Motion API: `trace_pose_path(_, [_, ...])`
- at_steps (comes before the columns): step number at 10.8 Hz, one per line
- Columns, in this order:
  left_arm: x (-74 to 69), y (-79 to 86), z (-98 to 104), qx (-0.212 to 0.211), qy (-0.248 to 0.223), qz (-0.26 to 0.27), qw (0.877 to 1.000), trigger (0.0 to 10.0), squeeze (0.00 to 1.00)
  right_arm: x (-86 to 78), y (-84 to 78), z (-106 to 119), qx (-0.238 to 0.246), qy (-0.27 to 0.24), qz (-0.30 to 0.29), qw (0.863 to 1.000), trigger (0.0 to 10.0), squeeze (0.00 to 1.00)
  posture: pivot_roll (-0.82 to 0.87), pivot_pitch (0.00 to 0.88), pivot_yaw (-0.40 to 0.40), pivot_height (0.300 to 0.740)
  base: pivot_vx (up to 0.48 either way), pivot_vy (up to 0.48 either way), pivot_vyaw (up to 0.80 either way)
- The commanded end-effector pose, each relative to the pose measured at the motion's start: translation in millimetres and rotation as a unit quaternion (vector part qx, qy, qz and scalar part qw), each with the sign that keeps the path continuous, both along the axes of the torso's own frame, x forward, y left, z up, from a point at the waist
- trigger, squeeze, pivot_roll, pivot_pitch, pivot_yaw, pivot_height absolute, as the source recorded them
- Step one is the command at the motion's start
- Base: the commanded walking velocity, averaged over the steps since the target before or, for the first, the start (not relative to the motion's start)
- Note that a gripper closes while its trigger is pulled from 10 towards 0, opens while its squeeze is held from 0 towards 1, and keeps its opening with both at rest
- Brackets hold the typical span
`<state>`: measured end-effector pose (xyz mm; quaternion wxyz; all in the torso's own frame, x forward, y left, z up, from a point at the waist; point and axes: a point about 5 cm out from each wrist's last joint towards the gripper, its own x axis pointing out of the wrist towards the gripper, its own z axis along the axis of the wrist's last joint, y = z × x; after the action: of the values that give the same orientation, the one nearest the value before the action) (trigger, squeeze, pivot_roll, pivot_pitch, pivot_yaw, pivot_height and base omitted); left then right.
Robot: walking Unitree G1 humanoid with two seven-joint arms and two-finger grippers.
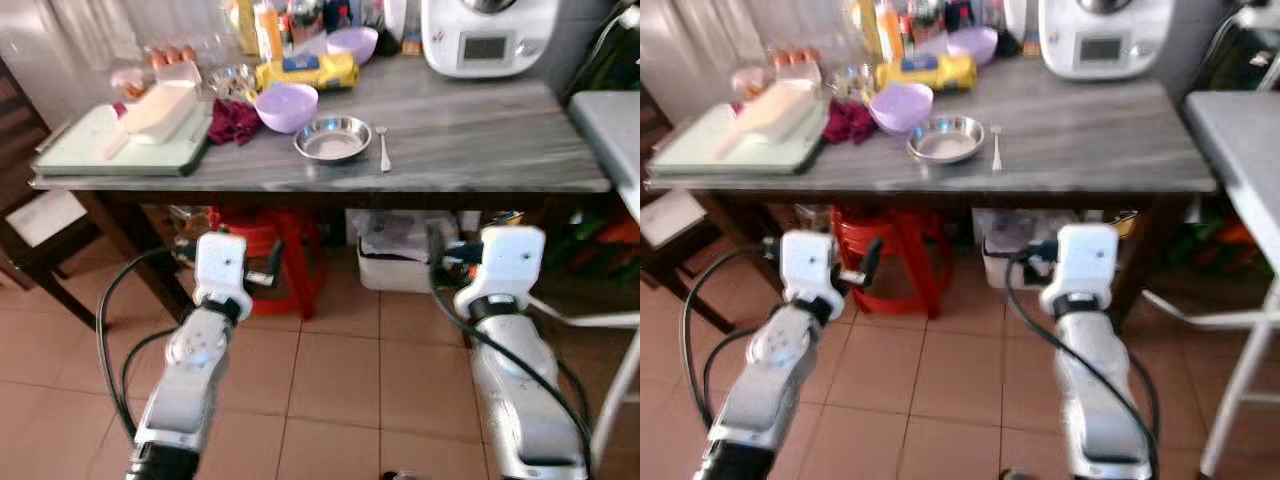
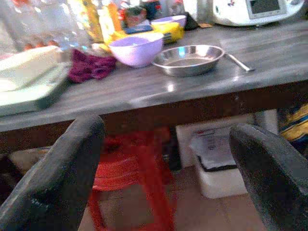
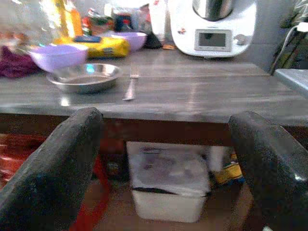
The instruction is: Setting the table
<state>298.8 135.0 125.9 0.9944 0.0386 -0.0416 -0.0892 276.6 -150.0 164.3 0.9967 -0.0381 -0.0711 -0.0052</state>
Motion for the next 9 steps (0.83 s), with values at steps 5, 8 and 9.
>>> trace_pose_path(5, [-1.8, -3.4, -3.6, -0.002, -0.004, -0.001, 1.000, 10.0, 0.00, 2.0, 2.8, 2.5, -0.002, -0.006, 0.007, 1.000, 10.0, 0.00, -0.10, 0.083, 0.116, 0.740, 0.000, 0.000, 0.00])
trace_pose_path(8, [0.1, -17.5, 1.7, -0.034, -0.008, -0.039, 0.999, 10.0, 0.00, 1.3, 4.4, 1.5, 0.000, -0.006, 0.008, 1.000, 10.0, 0.00, -0.10, 0.089, 0.123, 0.740, 0.000, 0.000, 0.00])
trace_pose_path(9, [0.1, -21.5, 2.6, -0.045, -0.006, -0.049, 0.998, 10.0, 0.00, 0.7, 4.2, 1.5, 0.001, -0.007, 0.007, 1.000, 10.0, 0.00, -0.10, 0.088, 0.128, 0.740, 0.000, 0.000, 0.00])
